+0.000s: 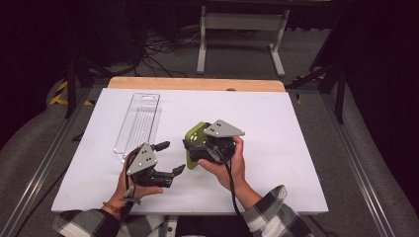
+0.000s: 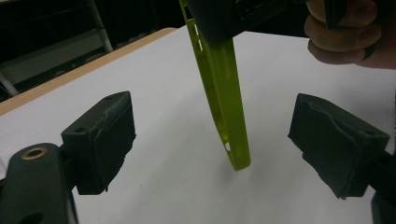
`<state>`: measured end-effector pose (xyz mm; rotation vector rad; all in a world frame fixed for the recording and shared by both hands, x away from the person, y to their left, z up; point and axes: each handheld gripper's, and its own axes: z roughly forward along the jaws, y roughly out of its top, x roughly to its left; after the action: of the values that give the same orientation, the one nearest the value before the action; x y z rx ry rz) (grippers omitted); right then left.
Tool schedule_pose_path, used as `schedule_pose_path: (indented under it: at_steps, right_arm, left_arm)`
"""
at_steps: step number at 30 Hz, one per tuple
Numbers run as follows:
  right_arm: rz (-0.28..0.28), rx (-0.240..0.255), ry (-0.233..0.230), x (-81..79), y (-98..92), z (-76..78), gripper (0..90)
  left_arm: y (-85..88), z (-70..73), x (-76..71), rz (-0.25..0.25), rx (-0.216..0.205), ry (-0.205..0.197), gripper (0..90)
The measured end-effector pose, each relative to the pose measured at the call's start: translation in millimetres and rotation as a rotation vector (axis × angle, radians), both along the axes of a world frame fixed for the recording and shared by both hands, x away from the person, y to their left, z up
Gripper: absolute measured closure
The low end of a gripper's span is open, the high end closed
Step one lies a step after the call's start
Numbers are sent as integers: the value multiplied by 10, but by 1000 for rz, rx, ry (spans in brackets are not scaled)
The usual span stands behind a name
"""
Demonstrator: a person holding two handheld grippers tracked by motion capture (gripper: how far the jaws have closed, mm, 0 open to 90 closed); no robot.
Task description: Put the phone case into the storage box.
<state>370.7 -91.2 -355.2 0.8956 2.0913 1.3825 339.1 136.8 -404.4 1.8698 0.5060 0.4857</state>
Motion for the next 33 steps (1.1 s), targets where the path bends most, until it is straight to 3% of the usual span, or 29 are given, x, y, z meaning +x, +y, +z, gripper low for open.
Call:
schedule_pose_path:
  at_steps: [8, 15, 20, 23, 26, 33]
  right_arm:
    - [7, 4, -29, -61, 58, -24, 155]
    - [-2, 14, -70, -112, 81, -35, 155]
    - [-14, 27, -84, -123, 76, -36, 154]
    - [-16, 34, -96, -135, 78, -29, 154]
    - [-20, 51, -106, -151, 102, -34, 154]
    - [-26, 69, -131, -201, 126, -29, 153]
  left_arm:
    - [-152, 5, 27, -23, -31, 15, 197]
    - [-203, 19, 73, -25, -61, 17, 293]
    - [-239, 27, 96, -24, -75, 11, 449]
    - [-271, 48, 57, -31, -75, -29, 537]
    - [-282, 54, 47, -8, -91, -42, 557]
    - [-205, 82, 87, 5, -130, -34, 753]
